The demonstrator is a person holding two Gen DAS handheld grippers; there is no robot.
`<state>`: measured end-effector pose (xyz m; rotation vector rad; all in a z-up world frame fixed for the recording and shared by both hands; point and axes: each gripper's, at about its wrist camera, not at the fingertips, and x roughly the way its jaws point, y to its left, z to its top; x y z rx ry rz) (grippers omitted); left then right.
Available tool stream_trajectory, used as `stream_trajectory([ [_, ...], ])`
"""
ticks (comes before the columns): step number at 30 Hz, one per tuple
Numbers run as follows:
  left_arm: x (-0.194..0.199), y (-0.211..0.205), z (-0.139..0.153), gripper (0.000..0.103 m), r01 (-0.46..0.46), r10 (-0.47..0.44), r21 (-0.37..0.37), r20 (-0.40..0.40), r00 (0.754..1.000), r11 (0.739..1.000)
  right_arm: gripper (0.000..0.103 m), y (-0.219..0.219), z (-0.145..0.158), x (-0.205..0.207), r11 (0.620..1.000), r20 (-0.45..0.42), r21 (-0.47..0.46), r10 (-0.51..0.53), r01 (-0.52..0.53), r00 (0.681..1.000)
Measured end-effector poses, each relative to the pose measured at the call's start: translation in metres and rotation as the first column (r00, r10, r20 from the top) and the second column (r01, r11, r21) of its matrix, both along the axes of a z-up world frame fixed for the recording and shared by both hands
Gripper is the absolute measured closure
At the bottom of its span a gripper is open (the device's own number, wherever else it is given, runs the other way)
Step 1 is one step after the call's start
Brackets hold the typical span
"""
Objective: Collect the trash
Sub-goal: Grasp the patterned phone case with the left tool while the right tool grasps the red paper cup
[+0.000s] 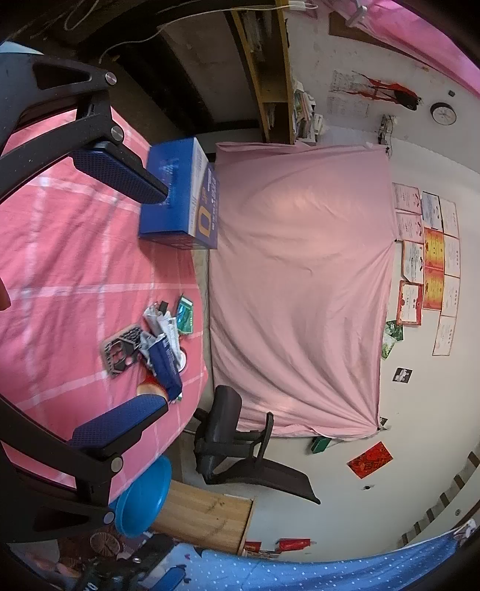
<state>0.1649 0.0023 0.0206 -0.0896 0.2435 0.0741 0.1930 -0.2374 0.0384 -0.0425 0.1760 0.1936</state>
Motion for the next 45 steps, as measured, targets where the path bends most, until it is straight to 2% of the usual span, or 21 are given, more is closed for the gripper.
stream_trajectory([
  [7,0.047,0.002,-0.014,0.002,0.028,-0.028,0.005,-0.016,0.999,1.0,0.0,0.004,-0.003,0.057,0.997,-0.06,0.014,0.076,-0.075,0.995],
  [15,0.104,-0.001,-0.048,0.003,0.096,-0.102,-0.039,-0.177,0.979,0.995,0.0,0.019,-0.024,0.122,0.979,-0.233,0.0,0.198,-0.204,0.952],
  [18,0.118,-0.007,-0.063,0.004,0.122,-0.129,-0.042,-0.235,0.964,0.992,0.0,0.025,-0.031,0.136,0.972,-0.276,-0.023,0.218,-0.234,0.936],
  [24,0.146,-0.022,-0.082,0.012,0.199,-0.216,-0.086,-0.34,0.915,0.976,0.0,0.032,-0.047,0.16,0.959,-0.363,-0.054,0.24,-0.278,0.9],
  [27,0.158,-0.029,-0.088,0.025,0.223,-0.239,-0.087,-0.393,0.888,0.971,0.0,0.033,-0.056,0.17,0.956,-0.411,-0.039,0.248,-0.289,0.877],
  [30,0.172,-0.036,-0.097,0.034,0.224,-0.23,-0.068,-0.472,0.851,0.972,0.0,0.032,-0.061,0.18,0.952,-0.454,-0.001,0.272,-0.306,0.849],
  [32,0.173,-0.036,-0.095,0.039,0.224,-0.23,-0.069,-0.469,0.853,0.972,0.0,0.033,-0.062,0.186,0.949,-0.468,0.025,0.29,-0.316,0.835],
  [33,0.172,-0.034,-0.094,0.047,0.225,-0.234,-0.074,-0.463,0.855,0.971,0.0,0.035,-0.063,0.188,0.946,-0.473,0.036,0.299,-0.321,0.829],
  [34,0.171,-0.032,-0.094,0.048,0.22,-0.231,-0.078,-0.461,0.857,0.972,0.0,0.036,-0.063,0.19,0.944,-0.478,0.048,0.309,-0.327,0.822],
  [41,0.154,0.001,-0.092,0.054,0.122,-0.153,-0.096,-0.451,0.879,0.988,0.0,0.057,-0.072,0.206,0.941,-0.529,0.09,0.323,-0.327,0.785],
  [45,0.148,0.018,-0.093,0.054,0.097,-0.139,-0.115,-0.455,0.879,0.989,0.0,0.071,-0.08,0.217,0.954,-0.571,0.098,0.287,-0.284,0.769],
])
